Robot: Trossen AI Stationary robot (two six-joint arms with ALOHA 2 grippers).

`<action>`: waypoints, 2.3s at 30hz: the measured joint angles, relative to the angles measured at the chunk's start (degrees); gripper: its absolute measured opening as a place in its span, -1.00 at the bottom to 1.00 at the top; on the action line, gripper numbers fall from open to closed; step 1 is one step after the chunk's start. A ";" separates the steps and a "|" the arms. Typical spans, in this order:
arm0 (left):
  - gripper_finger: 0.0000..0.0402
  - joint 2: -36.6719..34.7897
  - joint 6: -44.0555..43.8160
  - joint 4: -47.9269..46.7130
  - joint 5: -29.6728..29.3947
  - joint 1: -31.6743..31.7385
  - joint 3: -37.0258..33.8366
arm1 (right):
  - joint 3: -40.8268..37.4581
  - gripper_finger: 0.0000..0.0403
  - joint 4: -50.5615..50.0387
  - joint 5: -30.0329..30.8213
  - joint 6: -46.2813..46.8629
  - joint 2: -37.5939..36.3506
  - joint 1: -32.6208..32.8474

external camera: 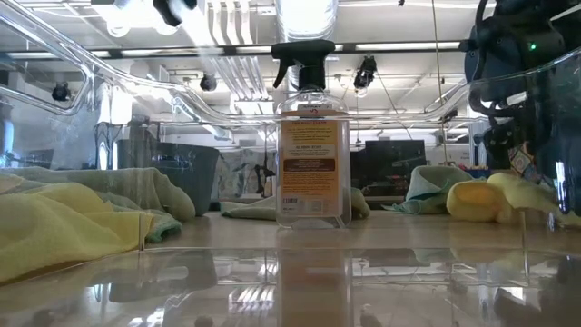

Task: Sort microfiber towel by color & place in baskets
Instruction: Put the yellow towel into the transparent bin

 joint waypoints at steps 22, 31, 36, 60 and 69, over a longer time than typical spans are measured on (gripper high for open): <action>-0.22 0.18 6.44 -2.20 -0.47 0.03 0.00 | 32.96 -0.95 -8.58 15.49 -2.80 0.00 -1.02; -0.22 0.16 7.86 -6.14 -0.66 0.08 0.00 | 42.70 -0.95 0.21 17.98 3.25 0.39 -0.07; -0.22 0.16 9.86 -7.69 -0.66 0.08 0.00 | 45.10 -0.95 8.58 17.93 3.81 0.39 3.04; -0.22 0.20 4.08 0.81 -3.67 0.08 0.00 | 74.55 -0.95 15.94 9.97 2.44 22.45 23.65; -0.22 0.27 2.48 0.83 -3.58 0.08 0.00 | 90.42 -0.95 -0.84 13.26 0.32 29.45 24.40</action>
